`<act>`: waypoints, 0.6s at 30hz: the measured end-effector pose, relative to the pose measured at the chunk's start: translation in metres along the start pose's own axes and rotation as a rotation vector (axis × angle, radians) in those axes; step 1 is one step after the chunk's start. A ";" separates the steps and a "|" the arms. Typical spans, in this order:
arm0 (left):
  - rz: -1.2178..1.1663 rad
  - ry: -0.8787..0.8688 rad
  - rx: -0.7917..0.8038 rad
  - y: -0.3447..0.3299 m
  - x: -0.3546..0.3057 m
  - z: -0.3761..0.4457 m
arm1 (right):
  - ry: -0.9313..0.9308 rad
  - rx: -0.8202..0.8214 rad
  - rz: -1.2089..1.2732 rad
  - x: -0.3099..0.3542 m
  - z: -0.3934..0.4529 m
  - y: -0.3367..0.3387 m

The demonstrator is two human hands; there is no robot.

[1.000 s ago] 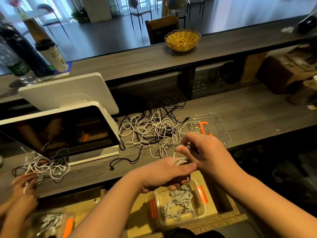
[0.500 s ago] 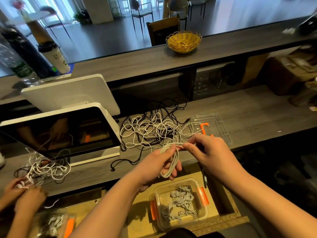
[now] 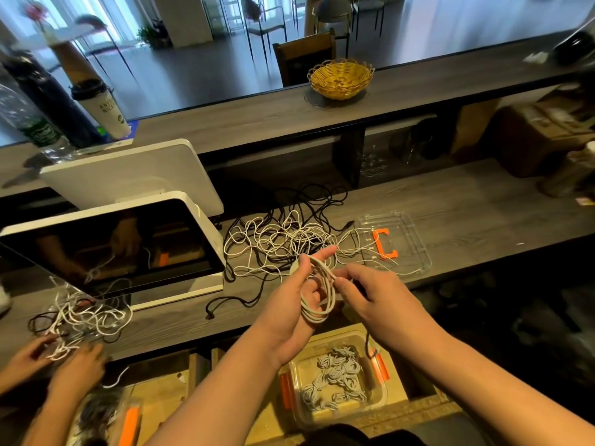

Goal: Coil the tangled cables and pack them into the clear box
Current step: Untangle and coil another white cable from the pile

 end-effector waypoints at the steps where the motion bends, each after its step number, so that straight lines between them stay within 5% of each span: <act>1: -0.049 -0.010 -0.020 0.000 0.000 0.001 | 0.002 0.012 0.011 0.000 -0.001 -0.002; 18: -0.233 0.014 -0.212 -0.009 0.020 0.004 | -0.172 -0.075 -0.096 -0.026 -0.023 -0.004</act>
Point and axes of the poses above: each hand's wrist, its own z-axis towards the middle knuckle, its own y-axis out of the back of the hand, x = y × z, the point moved 6 cm from there along z, towards the middle knuckle, and after that the axes turned 2 degrees about -y, right-handed, at the moved point
